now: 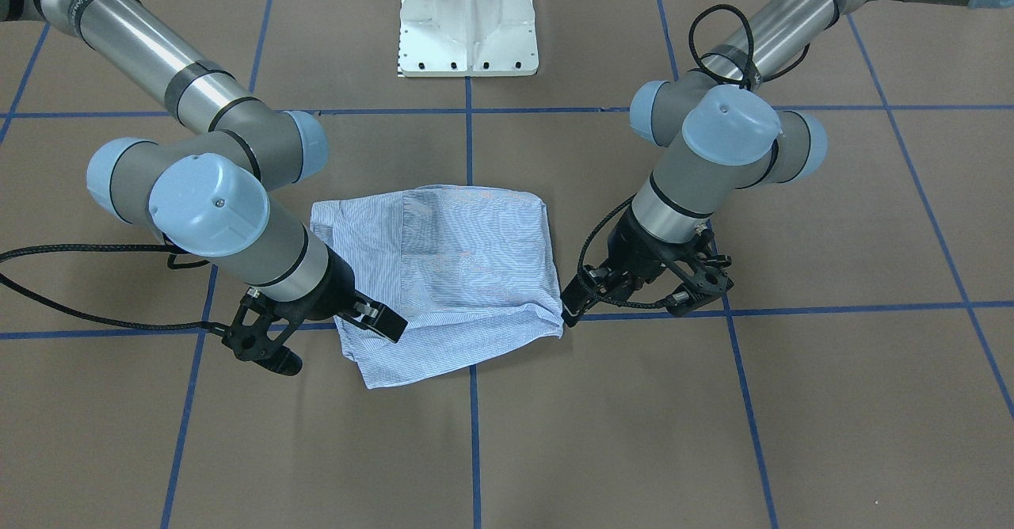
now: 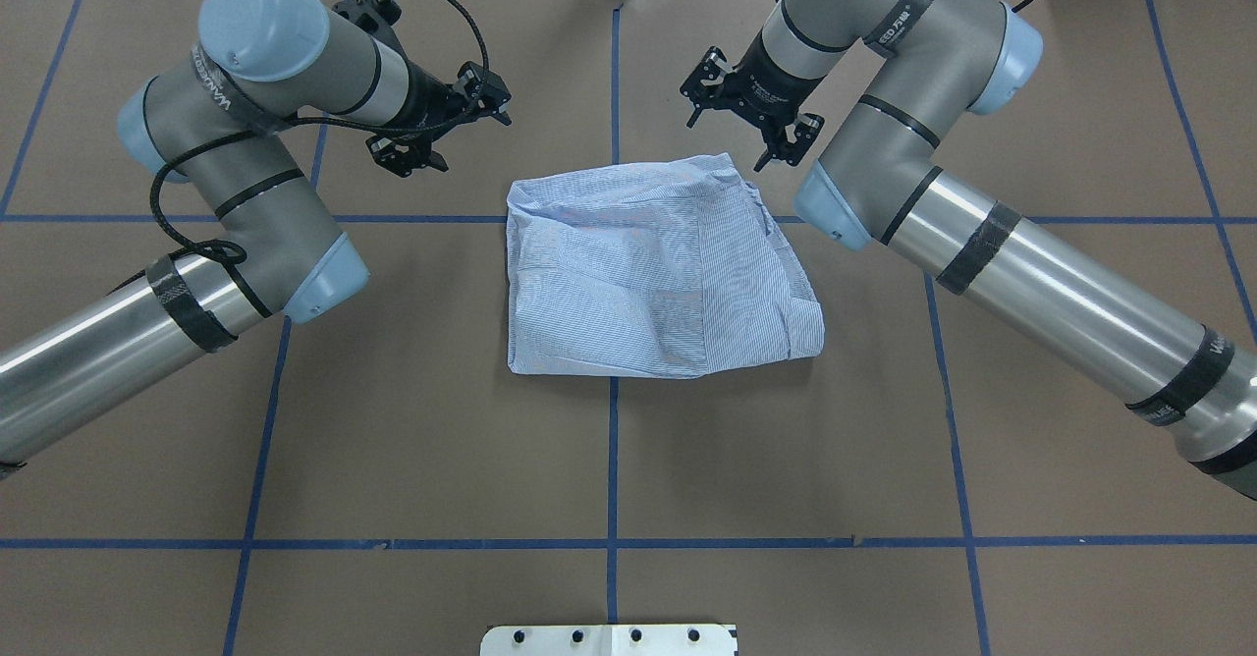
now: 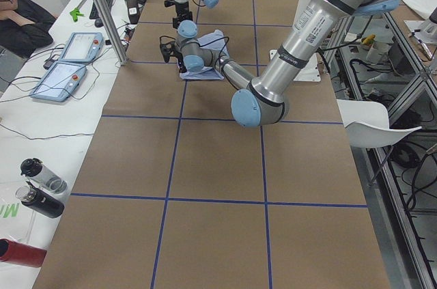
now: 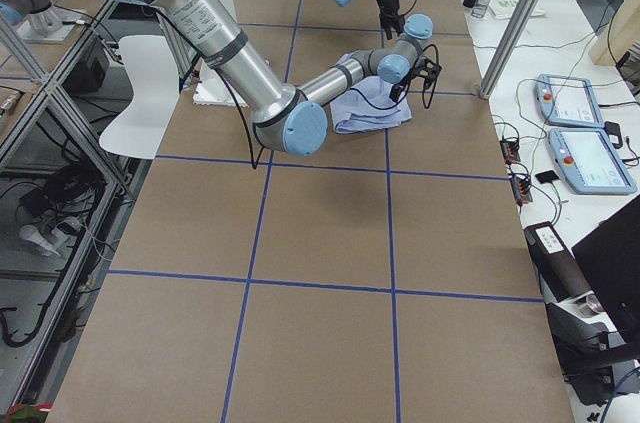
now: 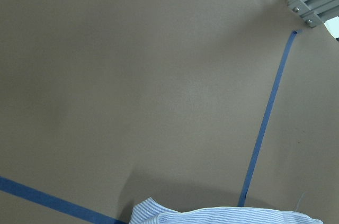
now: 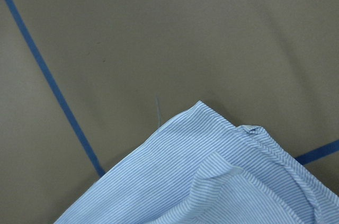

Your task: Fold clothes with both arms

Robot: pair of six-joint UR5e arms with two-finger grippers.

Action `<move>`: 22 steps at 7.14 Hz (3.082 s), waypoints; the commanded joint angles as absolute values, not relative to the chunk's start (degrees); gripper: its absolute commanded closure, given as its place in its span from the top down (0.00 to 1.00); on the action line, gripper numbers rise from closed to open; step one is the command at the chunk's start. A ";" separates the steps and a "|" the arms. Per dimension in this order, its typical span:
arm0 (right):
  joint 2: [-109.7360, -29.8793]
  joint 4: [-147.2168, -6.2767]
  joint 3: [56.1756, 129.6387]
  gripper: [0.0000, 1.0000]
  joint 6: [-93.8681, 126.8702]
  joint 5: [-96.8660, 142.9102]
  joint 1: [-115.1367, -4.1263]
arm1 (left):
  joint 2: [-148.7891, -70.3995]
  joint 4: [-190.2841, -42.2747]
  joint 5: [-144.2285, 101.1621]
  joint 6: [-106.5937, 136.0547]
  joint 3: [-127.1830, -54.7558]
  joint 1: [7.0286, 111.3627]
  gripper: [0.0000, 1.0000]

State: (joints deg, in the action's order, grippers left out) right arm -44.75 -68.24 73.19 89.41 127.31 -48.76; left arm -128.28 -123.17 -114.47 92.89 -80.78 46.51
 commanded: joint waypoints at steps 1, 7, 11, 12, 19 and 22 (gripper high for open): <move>-46.13 -68.02 77.50 1.00 85.90 125.69 -47.81 | -123.96 -113.61 -114.96 83.39 -90.02 47.54 0.99; -65.77 -93.32 98.14 1.00 33.59 126.03 -64.39 | -104.70 -102.83 -117.57 35.57 -106.79 65.78 0.99; -86.16 -92.55 98.88 1.00 0.43 134.81 -82.24 | -92.74 -103.62 -127.35 9.60 -104.34 81.62 1.00; -88.83 -93.24 98.53 1.00 -6.00 135.17 -86.70 | -89.94 -103.80 -128.14 2.10 -102.06 85.91 1.00; -95.36 -90.00 97.56 1.00 -5.81 132.90 -89.03 | -88.15 -107.76 -129.13 -2.73 -91.58 91.67 1.00; -95.27 -90.61 98.69 1.00 -4.23 134.11 -89.03 | -87.98 -103.65 -128.93 1.72 -93.24 88.00 1.00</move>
State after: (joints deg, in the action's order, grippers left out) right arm -95.18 -90.19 97.97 -5.23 133.49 -89.03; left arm -87.89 -106.03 -128.87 -1.34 -92.44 90.32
